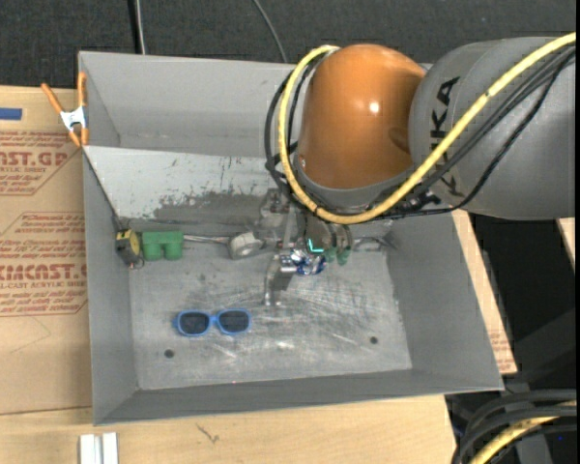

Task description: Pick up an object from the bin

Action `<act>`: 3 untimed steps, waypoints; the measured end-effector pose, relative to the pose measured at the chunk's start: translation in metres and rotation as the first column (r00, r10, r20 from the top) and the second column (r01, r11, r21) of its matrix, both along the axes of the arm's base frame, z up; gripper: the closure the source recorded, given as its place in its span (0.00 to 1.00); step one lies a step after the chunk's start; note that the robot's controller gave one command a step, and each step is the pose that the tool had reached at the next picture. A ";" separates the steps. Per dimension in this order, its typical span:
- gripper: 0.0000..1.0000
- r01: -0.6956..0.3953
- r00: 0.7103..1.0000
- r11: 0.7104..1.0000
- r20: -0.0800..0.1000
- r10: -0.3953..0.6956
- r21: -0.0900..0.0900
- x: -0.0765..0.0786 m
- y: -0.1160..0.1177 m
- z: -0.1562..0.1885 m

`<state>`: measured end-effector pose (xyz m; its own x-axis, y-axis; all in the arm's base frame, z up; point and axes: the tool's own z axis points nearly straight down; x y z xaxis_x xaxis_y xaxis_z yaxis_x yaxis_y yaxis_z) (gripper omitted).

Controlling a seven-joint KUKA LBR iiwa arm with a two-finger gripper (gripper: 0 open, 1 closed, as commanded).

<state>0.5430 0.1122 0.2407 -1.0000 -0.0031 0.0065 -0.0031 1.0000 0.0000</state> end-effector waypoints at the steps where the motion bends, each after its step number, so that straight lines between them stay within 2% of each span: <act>1: 0.00 -0.155 0.988 0.988 -0.001 0.155 0.001 -0.053 0.040 -0.093; 2: 0.00 -0.377 0.926 0.926 0.004 0.377 0.001 -0.033 0.040 -0.157; 3: 1.00 -0.376 0.927 0.927 0.006 0.376 0.002 -0.032 0.041 -0.155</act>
Offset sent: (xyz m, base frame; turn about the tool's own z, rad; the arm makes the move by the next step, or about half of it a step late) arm -0.0500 0.0379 -0.0888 -0.1520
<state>0.5108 0.1531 0.0855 -0.9254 -0.3790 0.0005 -0.3790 0.9254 0.0015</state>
